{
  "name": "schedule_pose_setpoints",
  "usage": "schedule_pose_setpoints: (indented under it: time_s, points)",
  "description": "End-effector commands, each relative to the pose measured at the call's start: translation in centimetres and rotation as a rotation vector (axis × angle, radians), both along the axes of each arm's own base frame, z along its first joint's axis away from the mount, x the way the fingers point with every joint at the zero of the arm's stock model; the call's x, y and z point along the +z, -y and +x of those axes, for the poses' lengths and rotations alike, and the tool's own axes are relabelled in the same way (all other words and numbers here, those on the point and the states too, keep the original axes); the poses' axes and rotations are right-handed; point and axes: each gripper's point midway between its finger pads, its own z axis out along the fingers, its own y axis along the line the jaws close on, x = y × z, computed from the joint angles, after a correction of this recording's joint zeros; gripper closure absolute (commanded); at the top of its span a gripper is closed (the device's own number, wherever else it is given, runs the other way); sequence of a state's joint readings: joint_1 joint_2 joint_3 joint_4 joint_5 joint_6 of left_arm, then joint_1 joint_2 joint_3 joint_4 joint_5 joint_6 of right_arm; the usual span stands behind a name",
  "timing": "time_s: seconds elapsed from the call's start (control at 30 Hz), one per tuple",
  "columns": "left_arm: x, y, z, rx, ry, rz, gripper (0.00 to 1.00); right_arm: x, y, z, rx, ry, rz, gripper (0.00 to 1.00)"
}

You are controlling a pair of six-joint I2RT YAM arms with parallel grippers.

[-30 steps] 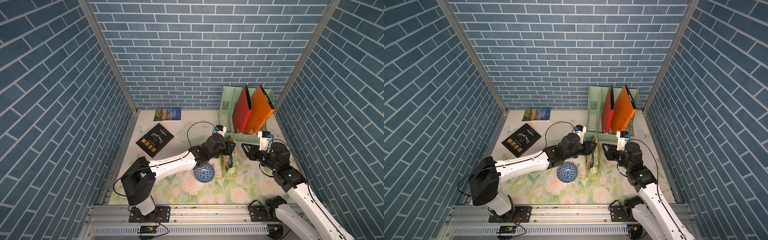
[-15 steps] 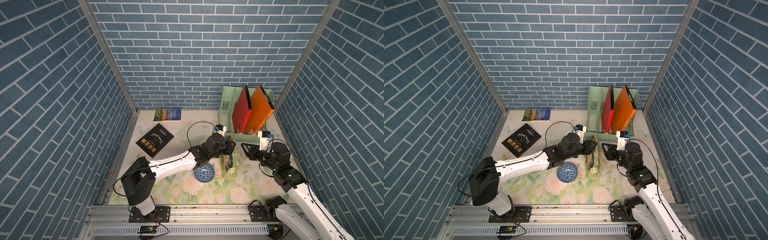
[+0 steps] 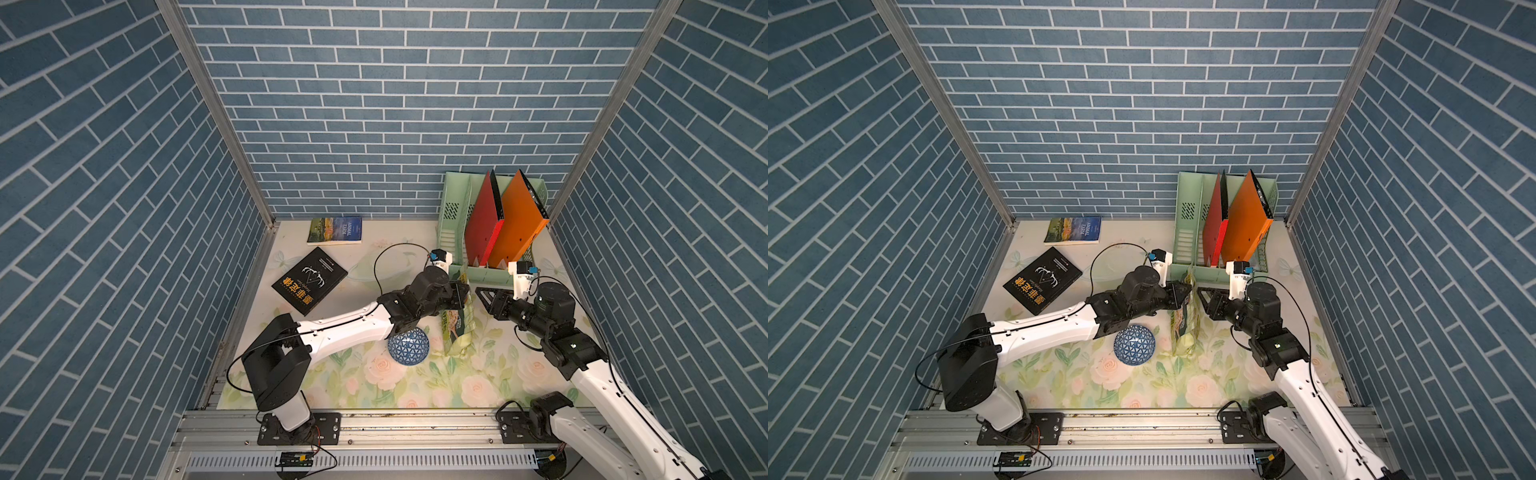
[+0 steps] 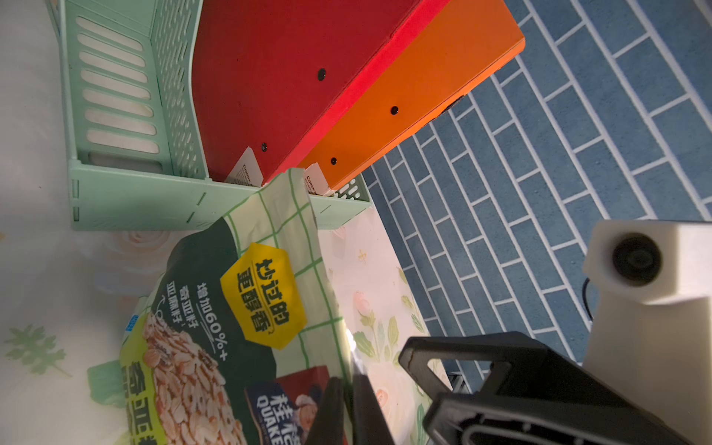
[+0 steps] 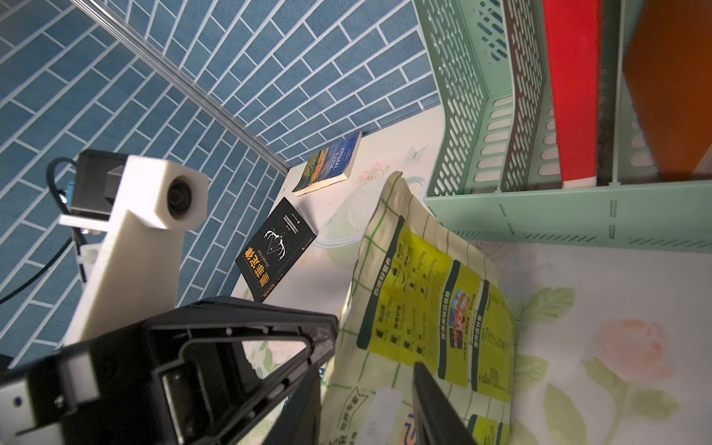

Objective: Pour the oats into the breakfast bowl
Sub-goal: Open the oats bag at the center of the board.

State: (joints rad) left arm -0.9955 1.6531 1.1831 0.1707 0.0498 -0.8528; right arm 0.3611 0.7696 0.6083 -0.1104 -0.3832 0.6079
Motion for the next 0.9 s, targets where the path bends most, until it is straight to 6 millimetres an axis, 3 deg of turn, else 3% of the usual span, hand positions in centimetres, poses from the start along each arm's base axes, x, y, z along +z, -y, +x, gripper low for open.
schedule_pose_setpoints:
  time_s: [0.0,0.3,0.5,0.6,0.77,0.87]
  points:
    - [-0.4,-0.1,-0.2,-0.001,0.001,0.012,0.9,0.6,-0.7,0.0,0.03,0.01,0.038,0.59]
    - [-0.2,0.0,-0.5,-0.014,-0.003,-0.017,0.98,0.9,-1.7,0.6,0.044,0.004,0.057,0.6]
    - [-0.4,0.1,-0.6,-0.02,-0.01,-0.019,1.0,0.2,-1.6,1.5,0.008,-0.023,0.028,0.66]
    - [-0.4,0.0,-0.7,-0.019,-0.01,-0.018,1.0,0.0,-1.6,1.7,0.001,-0.029,0.022,0.75]
    - [-0.3,-0.1,-0.6,-0.014,-0.007,-0.02,1.0,-0.8,-1.4,1.9,-0.014,-0.05,0.003,1.0]
    - [0.0,-0.2,-0.5,-0.004,-0.002,-0.02,1.0,-0.8,-0.9,2.1,-0.038,-0.049,-0.013,1.0]
